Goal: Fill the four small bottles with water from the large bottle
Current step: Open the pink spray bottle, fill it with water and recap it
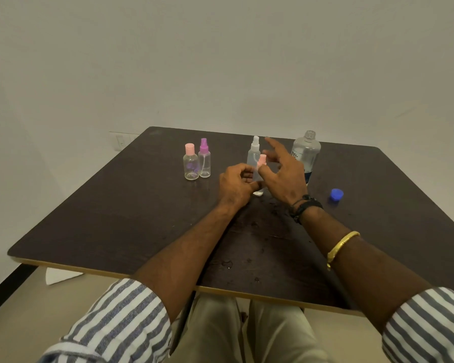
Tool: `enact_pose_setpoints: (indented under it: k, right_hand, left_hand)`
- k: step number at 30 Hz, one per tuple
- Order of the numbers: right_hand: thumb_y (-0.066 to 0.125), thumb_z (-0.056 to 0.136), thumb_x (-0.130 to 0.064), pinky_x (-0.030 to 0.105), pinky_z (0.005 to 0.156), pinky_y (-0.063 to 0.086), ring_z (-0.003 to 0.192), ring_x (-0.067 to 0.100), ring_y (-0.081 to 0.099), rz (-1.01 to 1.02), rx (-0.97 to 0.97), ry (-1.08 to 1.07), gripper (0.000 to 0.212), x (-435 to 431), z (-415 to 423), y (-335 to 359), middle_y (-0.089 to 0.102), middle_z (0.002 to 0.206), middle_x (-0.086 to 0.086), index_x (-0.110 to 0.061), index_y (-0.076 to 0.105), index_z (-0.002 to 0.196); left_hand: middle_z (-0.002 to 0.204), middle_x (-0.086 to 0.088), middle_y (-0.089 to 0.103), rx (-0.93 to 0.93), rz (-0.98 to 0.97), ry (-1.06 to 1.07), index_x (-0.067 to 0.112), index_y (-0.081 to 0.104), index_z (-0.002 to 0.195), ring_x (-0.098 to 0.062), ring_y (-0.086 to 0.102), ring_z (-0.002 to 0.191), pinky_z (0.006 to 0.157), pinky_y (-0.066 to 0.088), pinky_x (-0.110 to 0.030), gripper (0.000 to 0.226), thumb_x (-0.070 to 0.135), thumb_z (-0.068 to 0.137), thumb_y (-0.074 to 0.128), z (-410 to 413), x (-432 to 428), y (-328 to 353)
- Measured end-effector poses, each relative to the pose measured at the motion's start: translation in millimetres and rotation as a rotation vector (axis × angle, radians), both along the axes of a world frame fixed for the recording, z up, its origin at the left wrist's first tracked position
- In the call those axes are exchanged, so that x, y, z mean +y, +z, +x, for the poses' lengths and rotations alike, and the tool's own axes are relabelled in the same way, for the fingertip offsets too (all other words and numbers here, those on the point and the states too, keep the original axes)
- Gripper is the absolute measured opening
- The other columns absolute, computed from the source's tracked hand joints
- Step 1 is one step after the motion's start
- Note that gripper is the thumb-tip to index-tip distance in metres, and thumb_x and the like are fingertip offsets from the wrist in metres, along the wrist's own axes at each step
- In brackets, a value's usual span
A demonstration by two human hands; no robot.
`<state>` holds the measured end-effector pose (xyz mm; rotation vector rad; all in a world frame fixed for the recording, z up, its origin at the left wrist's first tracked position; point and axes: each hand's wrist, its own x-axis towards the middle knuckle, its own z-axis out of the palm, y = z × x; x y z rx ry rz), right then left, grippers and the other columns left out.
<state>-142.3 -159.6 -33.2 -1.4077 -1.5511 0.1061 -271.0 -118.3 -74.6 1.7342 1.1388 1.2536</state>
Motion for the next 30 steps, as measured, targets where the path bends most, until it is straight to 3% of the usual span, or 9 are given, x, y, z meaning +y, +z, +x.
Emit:
enact_pose_setpoints:
  k: [3, 8, 16, 20, 25, 30]
  right_hand:
    - [0.068, 0.090, -0.019, 0.022, 0.085, 0.053, 0.099, 0.002, 0.064, -0.003, 0.001, 0.005, 0.059, -1, -1, 1, 0.072, 0.112, -0.002, -0.025, 0.050, 0.145]
    - [0.073, 0.086, -0.023, 0.039, 0.079, 0.059, 0.091, 0.008, 0.069, 0.004, 0.024, -0.037, 0.044, -1, 0, -1, 0.073, 0.090, -0.007, -0.027, 0.056, 0.126]
    - [0.073, 0.085, -0.022, 0.044, 0.070, 0.059, 0.078, 0.017, 0.066, 0.040, -0.049, -0.090, 0.037, 5, -2, -1, 0.066, 0.078, -0.006, -0.023, 0.051, 0.114]
    - [0.075, 0.085, -0.024, 0.044, 0.075, 0.060, 0.084, 0.015, 0.068, 0.025, -0.024, -0.080, 0.037, 5, 2, -1, 0.069, 0.084, -0.005, -0.023, 0.053, 0.115]
    - [0.080, 0.083, -0.026, 0.030, 0.078, 0.060, 0.091, 0.013, 0.067, -0.065, -0.033, -0.037, 0.058, -3, 3, -8, 0.069, 0.106, 0.002, -0.022, 0.049, 0.132]
    - [0.078, 0.084, -0.018, 0.032, 0.083, 0.060, 0.099, 0.019, 0.069, -0.149, 0.004, -0.060, 0.058, -1, 1, -15, 0.070, 0.117, 0.009, -0.019, 0.047, 0.133]
  left_hand:
    - [0.092, -0.001, 0.076, -0.005, 0.009, 0.001, 0.008, 0.074, 0.108, -0.012, 0.073, 0.081, 0.077, 0.062, -0.024, 0.042, 0.020, 0.072, 0.091, 0, -1, 1]
    - [0.088, 0.003, 0.073, 0.010, 0.032, 0.010, 0.008, 0.074, 0.107, -0.005, 0.068, 0.076, 0.072, 0.059, -0.017, 0.041, 0.021, 0.072, 0.091, 0, -4, 4]
    - [0.091, -0.002, 0.075, 0.042, 0.063, 0.037, 0.006, 0.074, 0.105, -0.009, 0.069, 0.078, 0.073, 0.060, -0.021, 0.039, 0.022, 0.074, 0.090, 4, -3, 7]
    - [0.093, -0.001, 0.076, 0.038, 0.072, 0.027, 0.007, 0.075, 0.107, -0.009, 0.071, 0.081, 0.072, 0.059, -0.017, 0.039, 0.023, 0.075, 0.090, 5, -3, 6]
    - [0.099, -0.007, 0.078, 0.037, 0.057, 0.002, 0.005, 0.074, 0.113, -0.007, 0.072, 0.083, 0.079, 0.061, -0.019, 0.032, 0.006, 0.082, 0.082, 5, -1, 9]
    - [0.105, -0.010, 0.076, 0.080, 0.013, -0.025, 0.002, 0.070, 0.120, -0.010, 0.070, 0.086, 0.077, 0.056, -0.009, 0.041, 0.005, 0.081, 0.082, -2, 0, 7]
